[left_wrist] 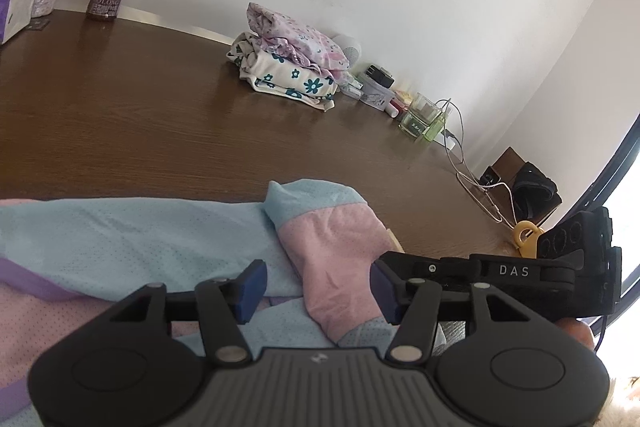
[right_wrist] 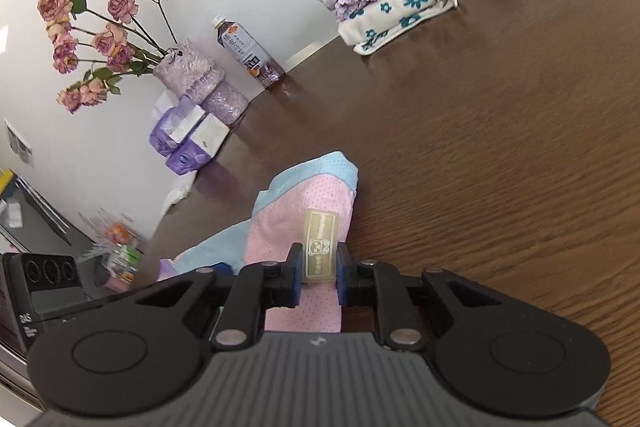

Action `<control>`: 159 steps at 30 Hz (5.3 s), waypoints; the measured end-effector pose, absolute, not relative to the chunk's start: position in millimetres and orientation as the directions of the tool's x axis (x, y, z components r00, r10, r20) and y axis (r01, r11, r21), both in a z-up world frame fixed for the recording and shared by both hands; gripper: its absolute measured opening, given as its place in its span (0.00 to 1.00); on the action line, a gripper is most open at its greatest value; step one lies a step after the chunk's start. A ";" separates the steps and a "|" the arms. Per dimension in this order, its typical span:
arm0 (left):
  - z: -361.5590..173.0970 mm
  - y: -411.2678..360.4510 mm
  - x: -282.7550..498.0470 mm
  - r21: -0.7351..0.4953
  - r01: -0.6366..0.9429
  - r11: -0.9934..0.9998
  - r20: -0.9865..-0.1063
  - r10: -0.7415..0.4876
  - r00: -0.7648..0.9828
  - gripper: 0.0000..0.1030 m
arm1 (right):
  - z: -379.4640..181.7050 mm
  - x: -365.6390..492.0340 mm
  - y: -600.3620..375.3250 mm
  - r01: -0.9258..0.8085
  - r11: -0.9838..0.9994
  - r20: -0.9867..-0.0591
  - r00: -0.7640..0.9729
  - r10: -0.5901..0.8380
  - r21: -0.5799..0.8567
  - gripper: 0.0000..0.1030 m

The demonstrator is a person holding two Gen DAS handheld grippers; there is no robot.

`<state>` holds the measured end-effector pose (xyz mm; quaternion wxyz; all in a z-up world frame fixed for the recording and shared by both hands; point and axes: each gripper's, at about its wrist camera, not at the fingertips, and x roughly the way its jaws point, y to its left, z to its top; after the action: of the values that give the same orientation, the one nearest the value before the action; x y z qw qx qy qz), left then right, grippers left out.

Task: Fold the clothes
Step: 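Grasp the pink end with the beige tag using the right gripper, then roll the held pink end over the garment with the right gripper, then grasp the rolled pink edge again with the right gripper and roll further, then open the right gripper and release the partial roll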

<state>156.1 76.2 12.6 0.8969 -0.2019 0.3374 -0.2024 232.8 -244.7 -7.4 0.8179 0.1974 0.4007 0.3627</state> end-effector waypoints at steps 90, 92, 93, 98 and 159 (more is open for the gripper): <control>10.5 -60.9 108.0 0.083 0.472 0.878 -0.575 -0.345 0.742 0.21 | 4.8 139.6 -273.8 -0.635 0.754 -0.550 0.575 0.605 0.166 0.33; 12.0 -55.4 107.4 0.060 0.460 0.886 -0.574 -0.346 0.742 0.24 | 7.9 141.9 -280.2 -0.630 0.746 -0.533 0.564 0.631 0.216 0.35; 13.4 -52.2 106.6 0.040 0.453 0.891 -0.572 -0.352 0.741 0.27 | 9.3 143.2 -283.2 -0.629 0.740 -0.526 0.557 0.642 0.237 0.35; 18.5 -45.0 102.5 -0.002 0.444 0.896 -0.554 -0.371 0.745 0.46 | 6.6 157.9 -294.7 -0.564 0.750 -0.514 0.555 0.654 0.345 0.47; 8.1 30.7 142.5 -0.216 0.385 0.897 -0.598 -0.433 0.674 0.50 | 35.7 175.5 -176.6 -0.666 0.746 -0.586 0.610 0.533 -0.015 0.07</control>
<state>142.5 30.7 8.1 0.9143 -0.0360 0.3358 -0.2236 175.5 -176.6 35.7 0.8897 -0.1165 0.2851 0.3371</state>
